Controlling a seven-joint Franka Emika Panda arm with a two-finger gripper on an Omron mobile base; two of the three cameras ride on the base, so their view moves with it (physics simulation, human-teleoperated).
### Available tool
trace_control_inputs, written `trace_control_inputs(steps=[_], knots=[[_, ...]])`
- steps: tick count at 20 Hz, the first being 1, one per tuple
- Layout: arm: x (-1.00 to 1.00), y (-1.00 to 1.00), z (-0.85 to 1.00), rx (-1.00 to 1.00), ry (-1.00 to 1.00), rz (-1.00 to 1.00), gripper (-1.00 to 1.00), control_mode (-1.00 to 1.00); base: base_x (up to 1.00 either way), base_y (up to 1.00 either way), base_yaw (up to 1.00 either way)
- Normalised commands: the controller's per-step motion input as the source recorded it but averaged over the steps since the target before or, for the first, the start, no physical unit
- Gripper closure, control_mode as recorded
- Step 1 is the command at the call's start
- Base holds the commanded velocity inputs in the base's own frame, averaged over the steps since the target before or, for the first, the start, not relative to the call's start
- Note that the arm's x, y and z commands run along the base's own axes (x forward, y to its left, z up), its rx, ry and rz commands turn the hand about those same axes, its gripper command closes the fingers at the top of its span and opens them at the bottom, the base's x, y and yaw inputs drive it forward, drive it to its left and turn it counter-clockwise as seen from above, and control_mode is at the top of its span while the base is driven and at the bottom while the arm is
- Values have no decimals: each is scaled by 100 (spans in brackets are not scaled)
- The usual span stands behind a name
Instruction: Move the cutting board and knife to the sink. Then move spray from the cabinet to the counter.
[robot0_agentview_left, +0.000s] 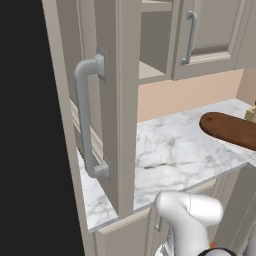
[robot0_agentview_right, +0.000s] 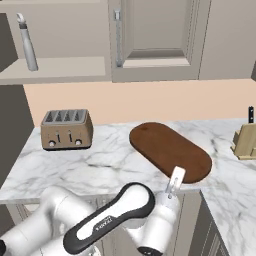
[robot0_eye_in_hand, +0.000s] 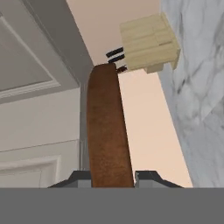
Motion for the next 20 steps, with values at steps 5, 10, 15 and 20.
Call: trace_control_inputs(steps=[5,10,15,20], knots=[[-30,17,53,-7,2,0,100,-100,0,0,0],[-30,44,3,-4,5,5,100,-100,0,0,0],[-47,30,13,0,-1,2,100,-100,0,0,0],[-59,22,41,0,-4,3,100,-100,0,0,0]])
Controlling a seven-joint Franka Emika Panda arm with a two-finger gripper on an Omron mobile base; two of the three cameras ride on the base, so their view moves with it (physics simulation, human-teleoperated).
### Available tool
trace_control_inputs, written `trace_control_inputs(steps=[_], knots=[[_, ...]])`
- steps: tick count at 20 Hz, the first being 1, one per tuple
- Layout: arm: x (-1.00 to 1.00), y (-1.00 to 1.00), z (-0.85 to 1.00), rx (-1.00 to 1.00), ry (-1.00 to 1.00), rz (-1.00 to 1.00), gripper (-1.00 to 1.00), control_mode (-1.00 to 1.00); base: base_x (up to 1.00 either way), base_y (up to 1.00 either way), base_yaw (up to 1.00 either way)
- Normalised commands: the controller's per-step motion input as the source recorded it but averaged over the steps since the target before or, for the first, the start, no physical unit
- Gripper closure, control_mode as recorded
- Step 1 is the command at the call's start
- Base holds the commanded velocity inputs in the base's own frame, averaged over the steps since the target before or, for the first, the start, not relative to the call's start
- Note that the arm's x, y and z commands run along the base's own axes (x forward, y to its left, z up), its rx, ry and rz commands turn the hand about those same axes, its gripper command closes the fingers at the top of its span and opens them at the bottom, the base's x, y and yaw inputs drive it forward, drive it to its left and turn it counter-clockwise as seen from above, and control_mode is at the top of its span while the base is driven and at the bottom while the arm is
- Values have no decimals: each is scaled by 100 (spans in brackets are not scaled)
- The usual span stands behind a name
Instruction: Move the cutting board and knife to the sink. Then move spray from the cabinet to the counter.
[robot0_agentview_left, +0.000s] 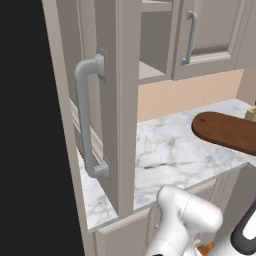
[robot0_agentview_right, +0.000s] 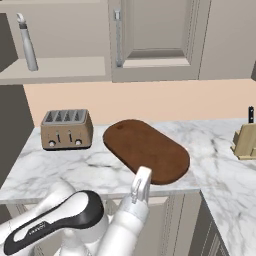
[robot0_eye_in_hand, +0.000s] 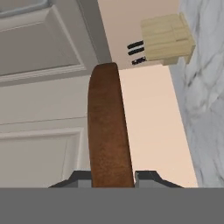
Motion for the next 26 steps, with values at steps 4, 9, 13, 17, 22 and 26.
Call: trace_control_inputs(steps=[4,9,13,17,22,26], knots=[[-45,24,12,0,0,3,100,100,-12,0,1],[0,0,0,0,0,0,100,100,-93,-3,0],[0,0,0,0,0,0,100,100,-100,0,0],[0,0,0,0,0,0,100,100,-100,-3,-7],[0,0,0,0,0,0,100,100,-100,26,-23],[0,0,0,0,0,0,100,100,-100,80,-21]])
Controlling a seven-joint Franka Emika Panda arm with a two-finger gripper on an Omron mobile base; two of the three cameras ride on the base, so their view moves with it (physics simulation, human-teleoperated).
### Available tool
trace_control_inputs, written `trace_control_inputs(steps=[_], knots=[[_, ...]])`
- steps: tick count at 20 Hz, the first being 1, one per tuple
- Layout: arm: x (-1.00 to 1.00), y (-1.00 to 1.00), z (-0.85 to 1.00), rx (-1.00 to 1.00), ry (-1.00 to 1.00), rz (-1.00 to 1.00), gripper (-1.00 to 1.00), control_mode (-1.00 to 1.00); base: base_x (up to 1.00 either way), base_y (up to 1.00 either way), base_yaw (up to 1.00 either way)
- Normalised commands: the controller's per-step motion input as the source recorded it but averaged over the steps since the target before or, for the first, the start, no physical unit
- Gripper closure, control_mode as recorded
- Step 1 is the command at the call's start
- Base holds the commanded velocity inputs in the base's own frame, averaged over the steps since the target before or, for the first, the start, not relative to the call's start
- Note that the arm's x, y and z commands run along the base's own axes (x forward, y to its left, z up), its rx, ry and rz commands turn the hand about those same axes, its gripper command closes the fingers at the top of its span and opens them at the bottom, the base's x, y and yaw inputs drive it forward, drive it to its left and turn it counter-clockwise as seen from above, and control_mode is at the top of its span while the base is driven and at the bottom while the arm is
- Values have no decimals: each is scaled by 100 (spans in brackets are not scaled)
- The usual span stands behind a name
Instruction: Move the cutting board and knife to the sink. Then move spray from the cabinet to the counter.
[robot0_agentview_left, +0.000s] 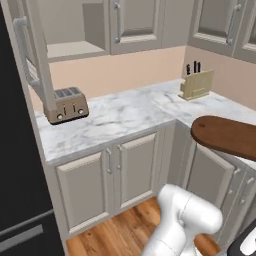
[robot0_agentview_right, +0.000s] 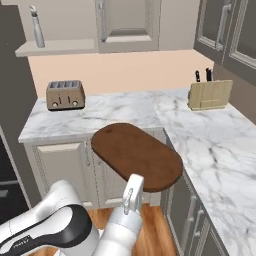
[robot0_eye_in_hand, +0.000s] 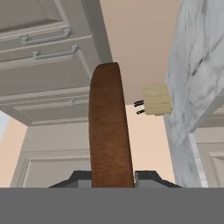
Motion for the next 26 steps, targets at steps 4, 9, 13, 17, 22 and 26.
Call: trace_control_inputs(steps=[4,9,13,17,22,26], knots=[[0,0,0,0,0,0,100,100,-100,91,-40],[0,0,0,0,0,0,100,100,-100,100,-7],[0,0,0,0,0,0,100,100,-100,100,0],[0,0,0,0,0,0,100,100,-87,33,-39],[0,0,0,0,0,0,100,100,-3,0,-100],[0,0,0,0,0,0,100,100,0,0,-100]])
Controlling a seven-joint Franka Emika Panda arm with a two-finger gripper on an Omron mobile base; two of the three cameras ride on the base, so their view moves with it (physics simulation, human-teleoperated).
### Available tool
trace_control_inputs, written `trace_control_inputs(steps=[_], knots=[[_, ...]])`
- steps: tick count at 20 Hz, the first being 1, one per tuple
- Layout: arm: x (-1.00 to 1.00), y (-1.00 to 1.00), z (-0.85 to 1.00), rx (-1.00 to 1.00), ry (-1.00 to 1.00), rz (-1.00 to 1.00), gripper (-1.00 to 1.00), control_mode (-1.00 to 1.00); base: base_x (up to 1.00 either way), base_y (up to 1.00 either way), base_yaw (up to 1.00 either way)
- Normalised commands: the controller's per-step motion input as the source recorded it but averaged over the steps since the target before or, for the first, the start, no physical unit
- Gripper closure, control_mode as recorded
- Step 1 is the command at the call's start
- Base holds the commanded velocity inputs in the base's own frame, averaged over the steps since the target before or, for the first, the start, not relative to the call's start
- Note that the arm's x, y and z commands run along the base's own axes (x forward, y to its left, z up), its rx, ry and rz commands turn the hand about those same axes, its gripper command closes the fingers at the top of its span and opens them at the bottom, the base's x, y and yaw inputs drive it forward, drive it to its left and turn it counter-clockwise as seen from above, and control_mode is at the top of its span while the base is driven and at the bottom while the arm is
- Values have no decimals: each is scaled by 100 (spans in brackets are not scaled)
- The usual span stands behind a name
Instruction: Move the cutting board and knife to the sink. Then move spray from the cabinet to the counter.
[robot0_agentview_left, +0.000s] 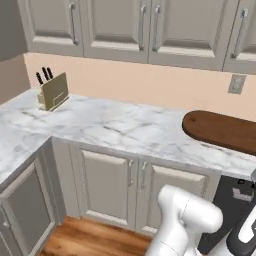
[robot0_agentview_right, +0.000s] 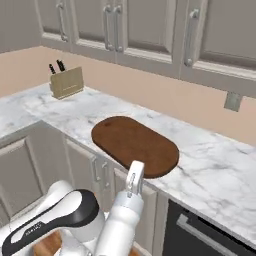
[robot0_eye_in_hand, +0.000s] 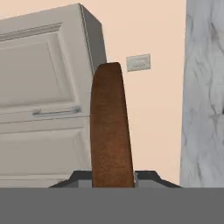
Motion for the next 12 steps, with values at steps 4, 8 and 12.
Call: trace_control_inputs(steps=[4,8,12], knots=[[0,0,0,0,0,0,100,100,-38,32,-82],[0,0,0,0,0,0,100,100,-58,89,-45],[0,0,0,0,0,0,100,100,1,-68,-45]])
